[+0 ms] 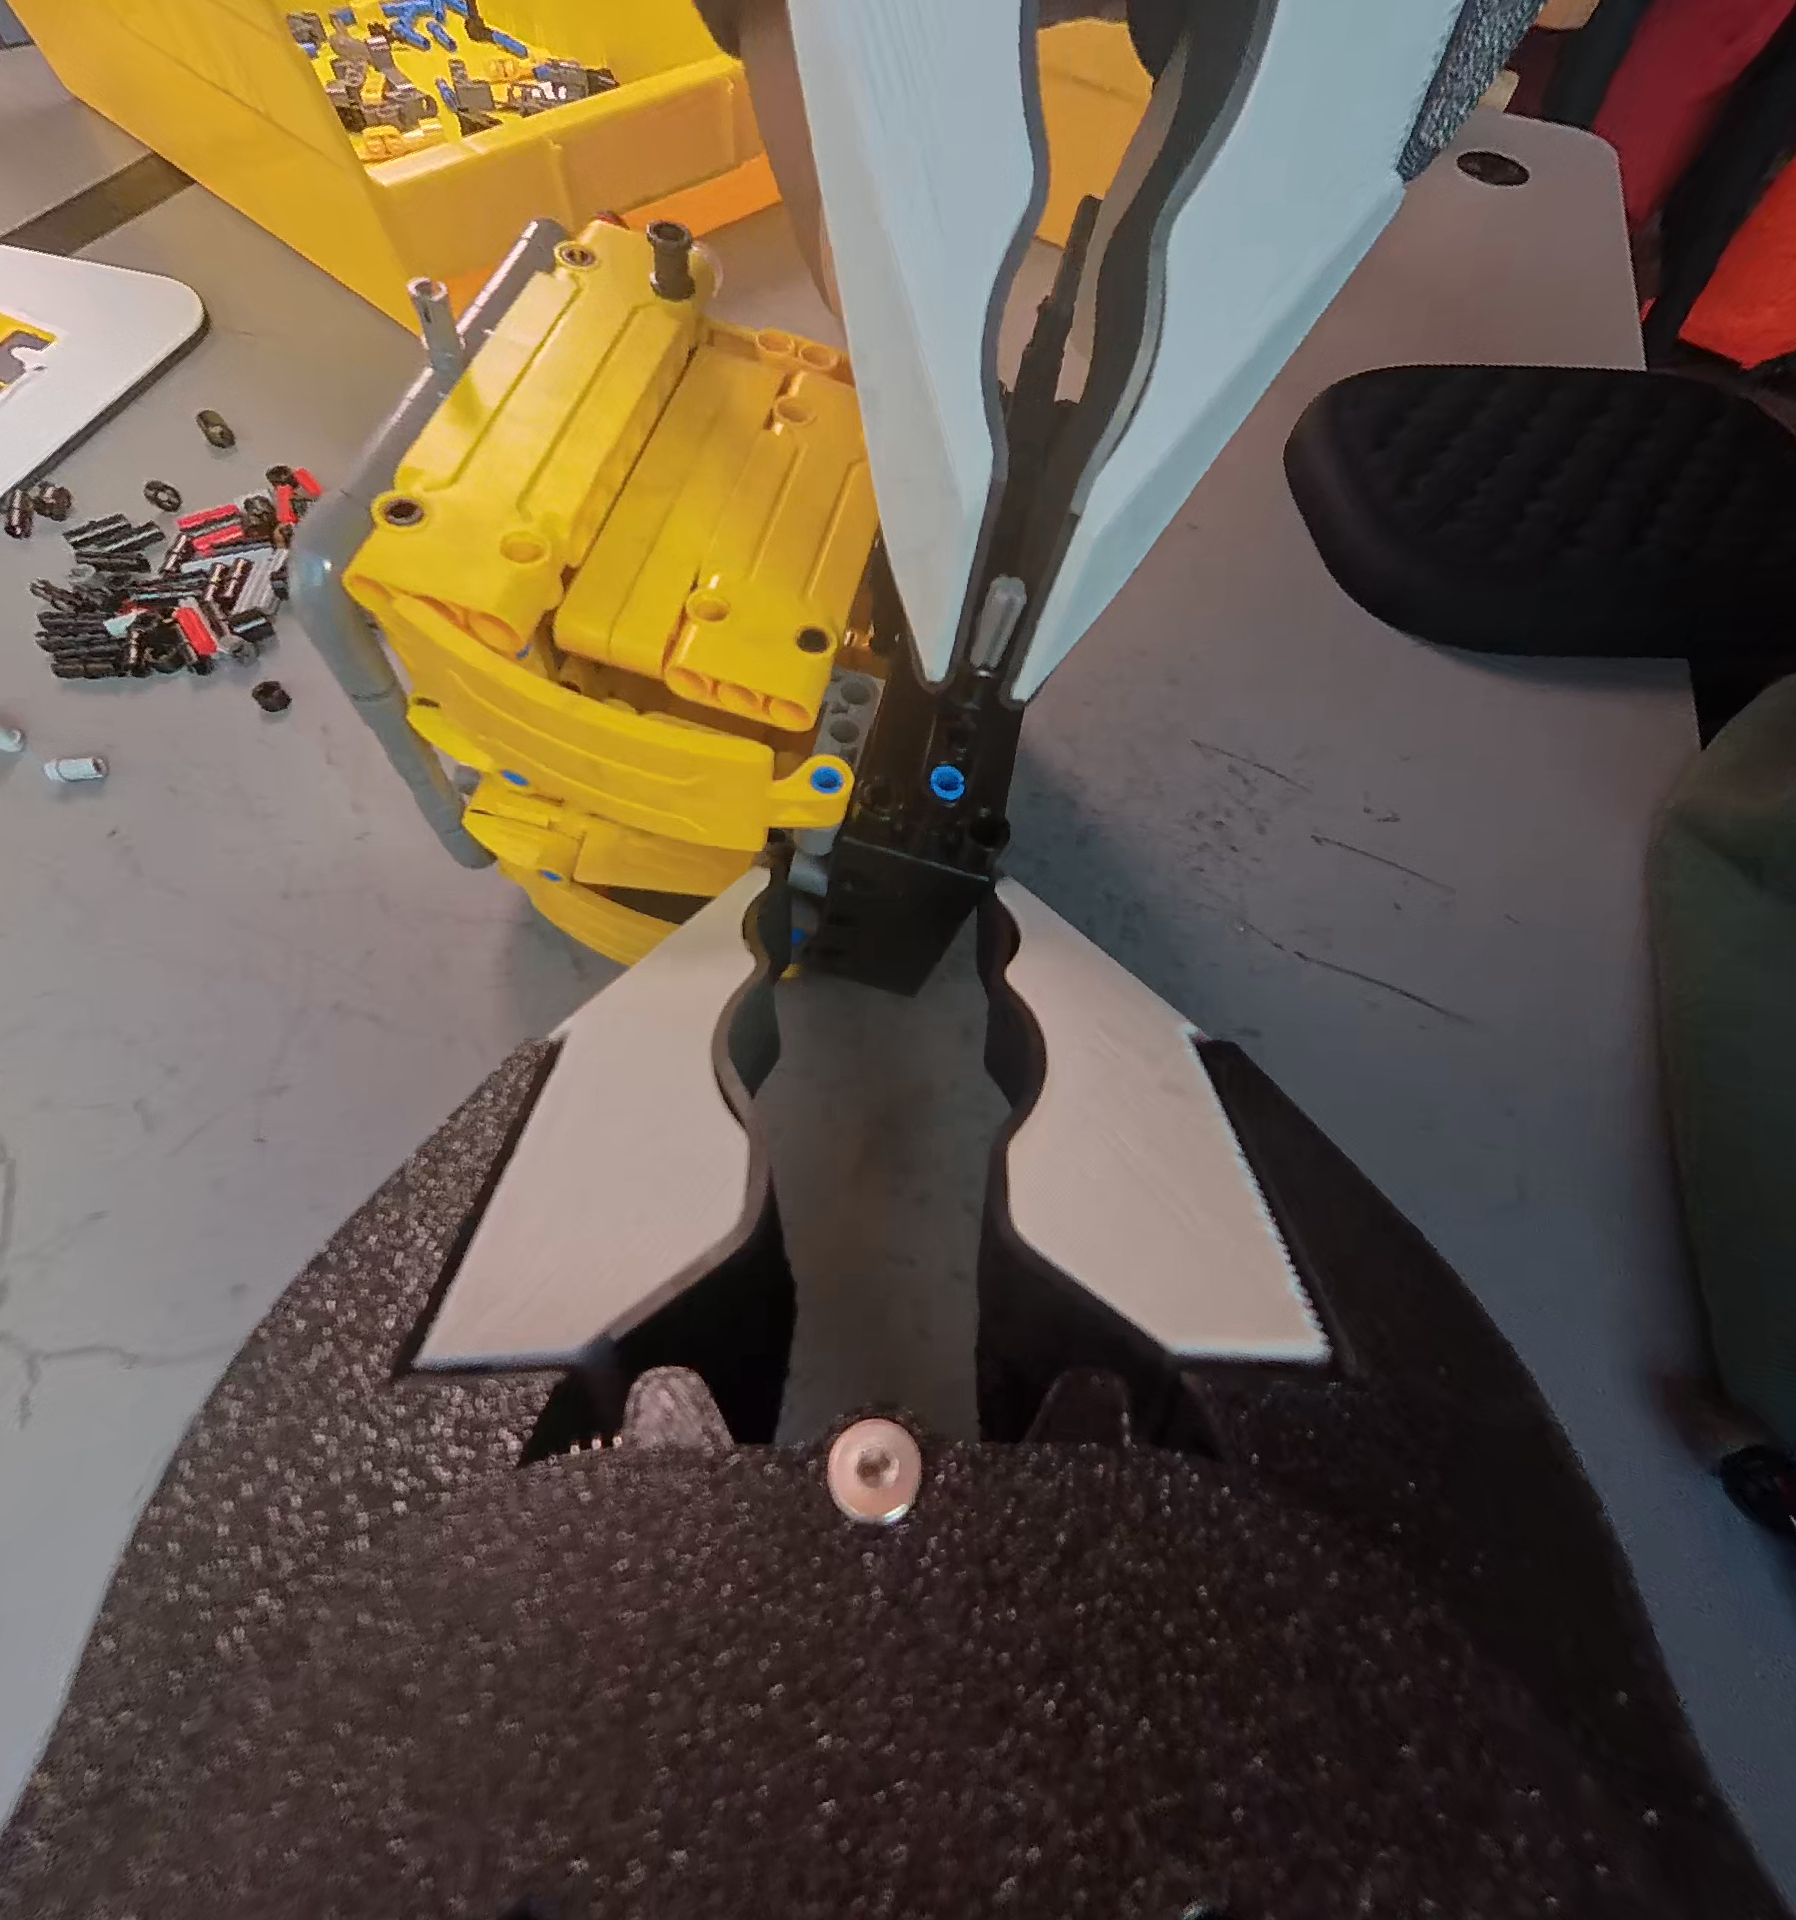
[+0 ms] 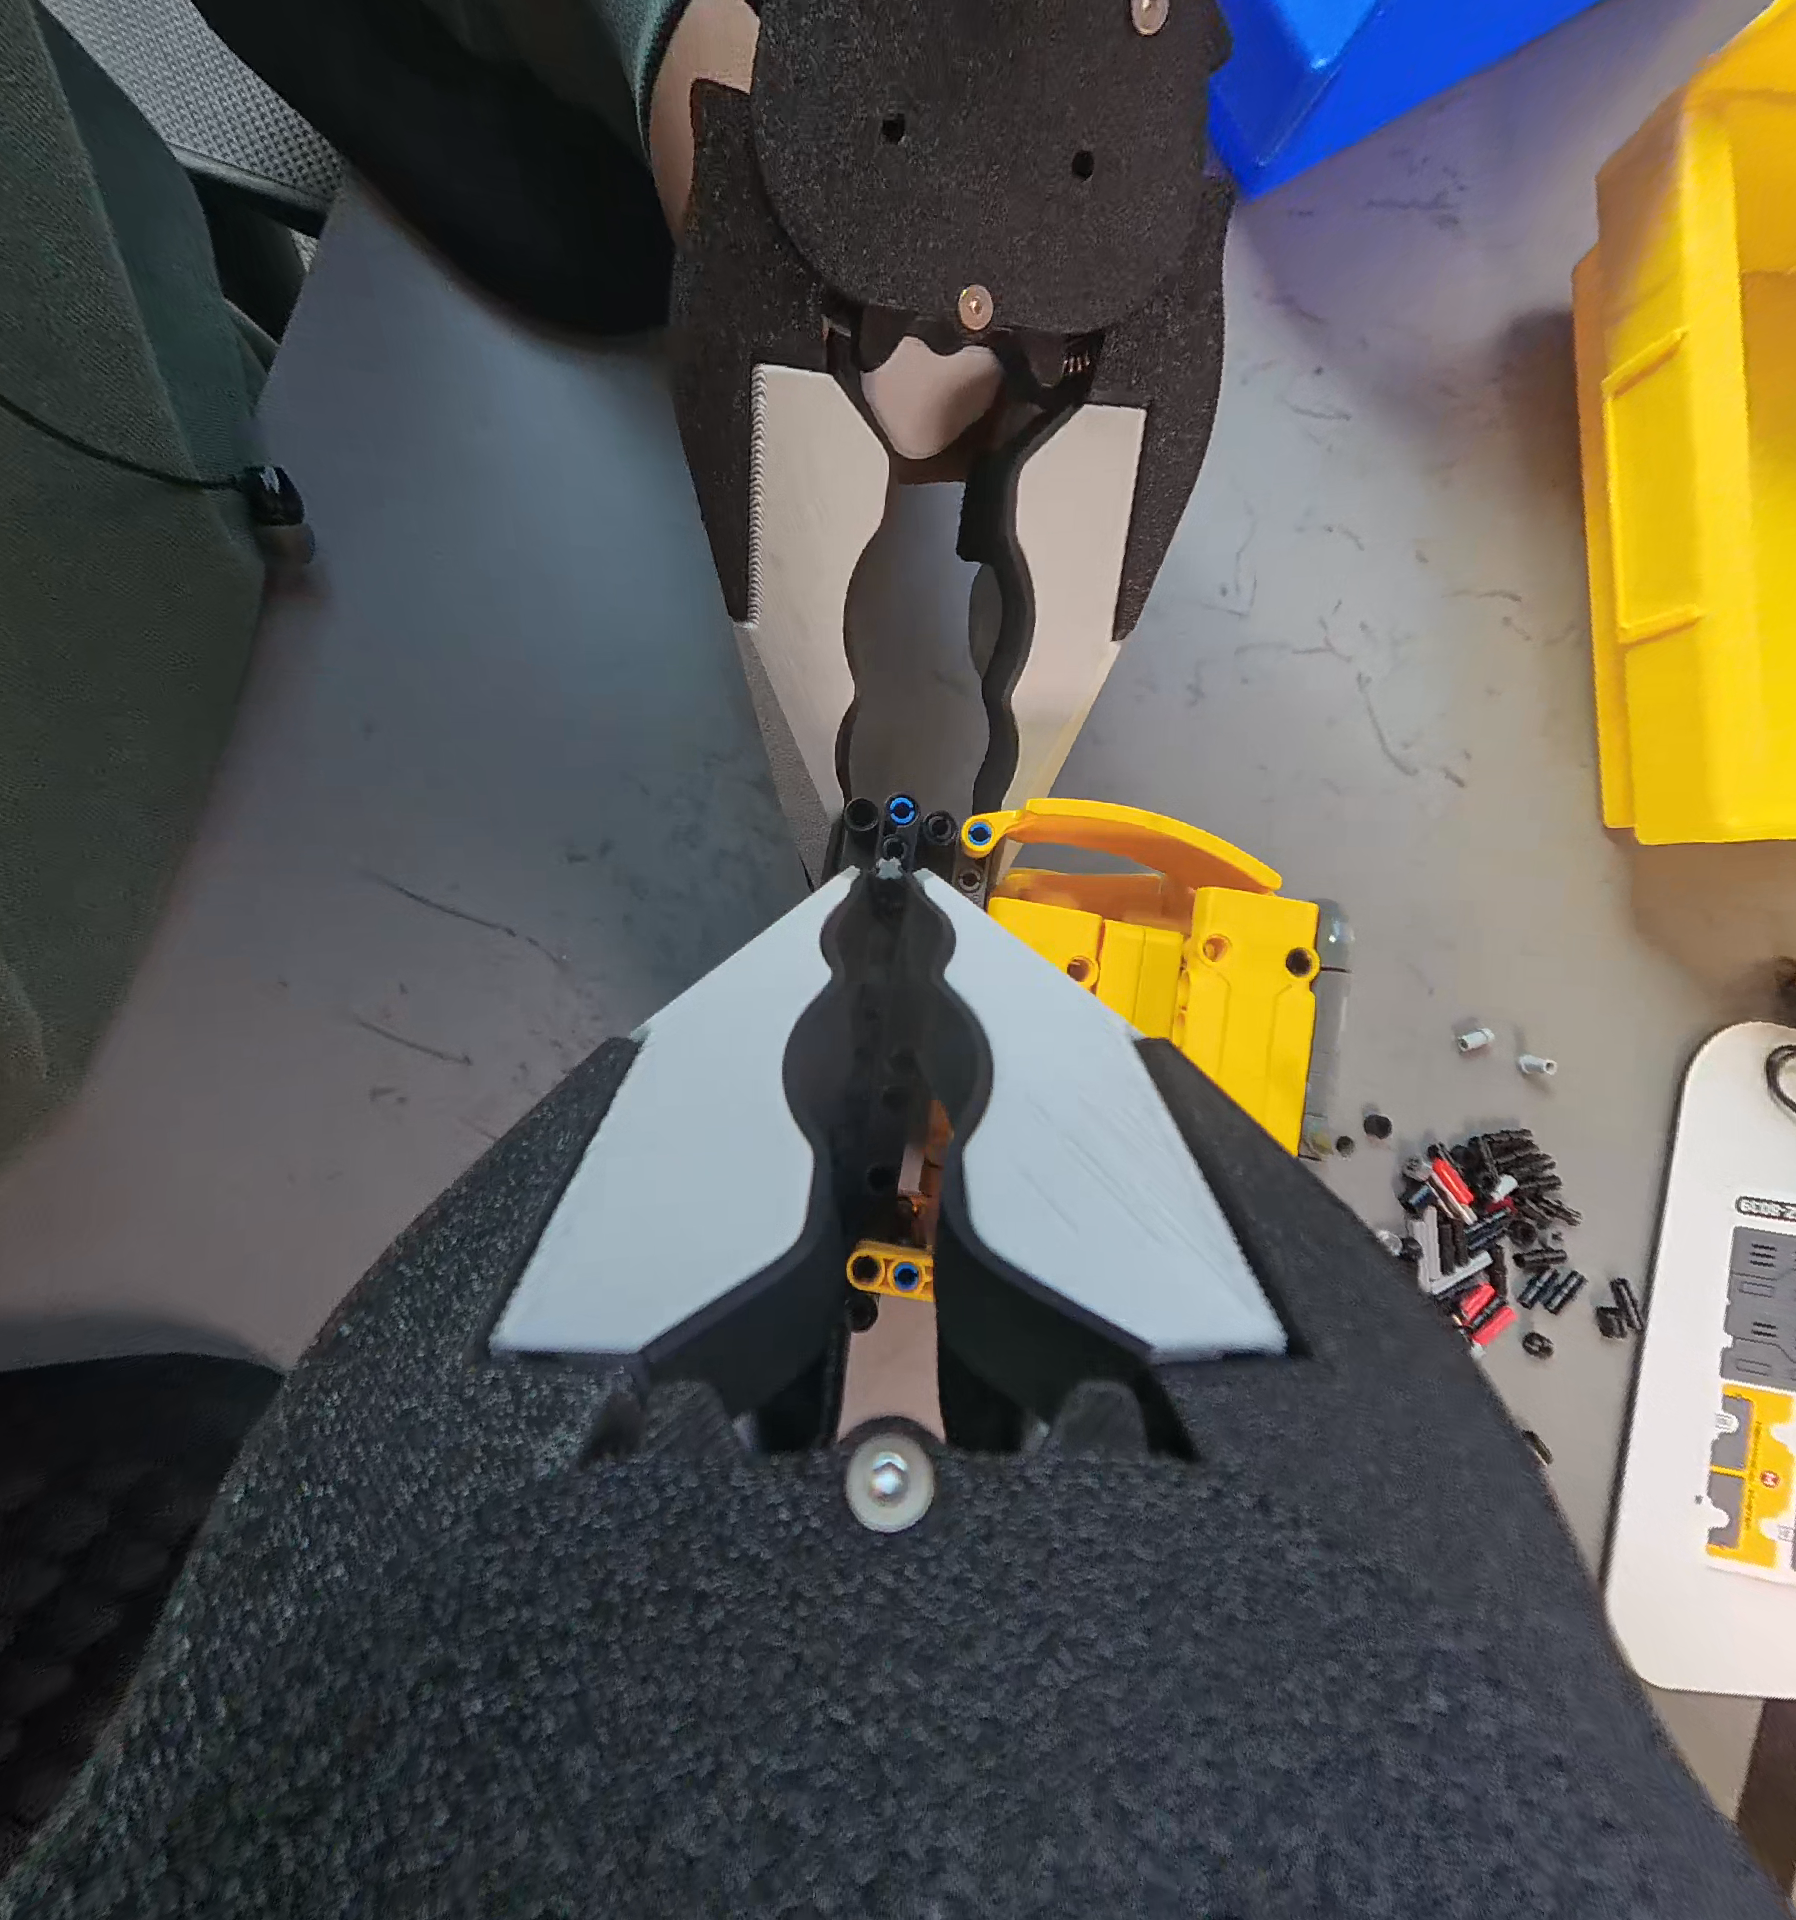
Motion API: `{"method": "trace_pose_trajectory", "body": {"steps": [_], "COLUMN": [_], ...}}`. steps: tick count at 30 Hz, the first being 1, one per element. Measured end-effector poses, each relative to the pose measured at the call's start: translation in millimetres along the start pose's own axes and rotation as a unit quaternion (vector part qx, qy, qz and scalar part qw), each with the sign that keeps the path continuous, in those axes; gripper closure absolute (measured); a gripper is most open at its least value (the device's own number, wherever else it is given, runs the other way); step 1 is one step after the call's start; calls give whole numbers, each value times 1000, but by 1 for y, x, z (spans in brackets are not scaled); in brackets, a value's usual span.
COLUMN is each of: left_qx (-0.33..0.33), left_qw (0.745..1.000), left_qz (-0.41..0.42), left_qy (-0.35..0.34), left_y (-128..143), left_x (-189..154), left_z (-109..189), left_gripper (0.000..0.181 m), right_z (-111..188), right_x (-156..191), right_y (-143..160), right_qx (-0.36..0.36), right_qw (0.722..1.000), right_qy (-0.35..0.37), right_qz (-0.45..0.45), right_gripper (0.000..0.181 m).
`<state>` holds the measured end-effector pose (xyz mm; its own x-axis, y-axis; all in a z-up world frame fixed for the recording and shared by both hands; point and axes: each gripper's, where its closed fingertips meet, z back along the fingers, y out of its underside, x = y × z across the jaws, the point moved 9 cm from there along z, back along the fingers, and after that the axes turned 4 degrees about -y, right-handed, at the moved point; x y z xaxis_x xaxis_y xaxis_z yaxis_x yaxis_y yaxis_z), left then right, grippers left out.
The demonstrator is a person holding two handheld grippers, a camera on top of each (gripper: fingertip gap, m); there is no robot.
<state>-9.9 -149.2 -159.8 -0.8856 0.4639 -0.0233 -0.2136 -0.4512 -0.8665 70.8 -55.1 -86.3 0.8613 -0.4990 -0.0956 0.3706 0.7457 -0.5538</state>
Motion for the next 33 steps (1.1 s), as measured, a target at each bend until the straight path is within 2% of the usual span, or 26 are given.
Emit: {"method": "trace_pose_trajectory", "body": {"steps": [5,7,14,17,28,33], "left_qx": [-4,-4,0,2,6,4], "left_qw": [1000,1000,1000,1000,1000,999], "left_qz": [2,1,-3,-6,-27,-44], "left_qy": [1,-1,-7,-9,4,14], "left_y": [-1,-1,-1,-1,0,1], "left_x": [1,1,0,0,0,-1], "left_z": [0,0,0,1,1,1], "left_gripper": [146,146,146,146,147,147], "right_z": [2,2,4,2,0,-3], "right_x": [2,3,3,5,-4,-8], "right_y": [-2,-2,-7,-9,-16,-18], "right_qx": [19,36,31,44,79,79], "right_qw": [999,999,997,998,986,974], "right_qy": [27,39,43,41,-54,-103], "right_qz": [15,13,-47,-36,140,184], "right_gripper": [174,164,172,176,177,177]}}
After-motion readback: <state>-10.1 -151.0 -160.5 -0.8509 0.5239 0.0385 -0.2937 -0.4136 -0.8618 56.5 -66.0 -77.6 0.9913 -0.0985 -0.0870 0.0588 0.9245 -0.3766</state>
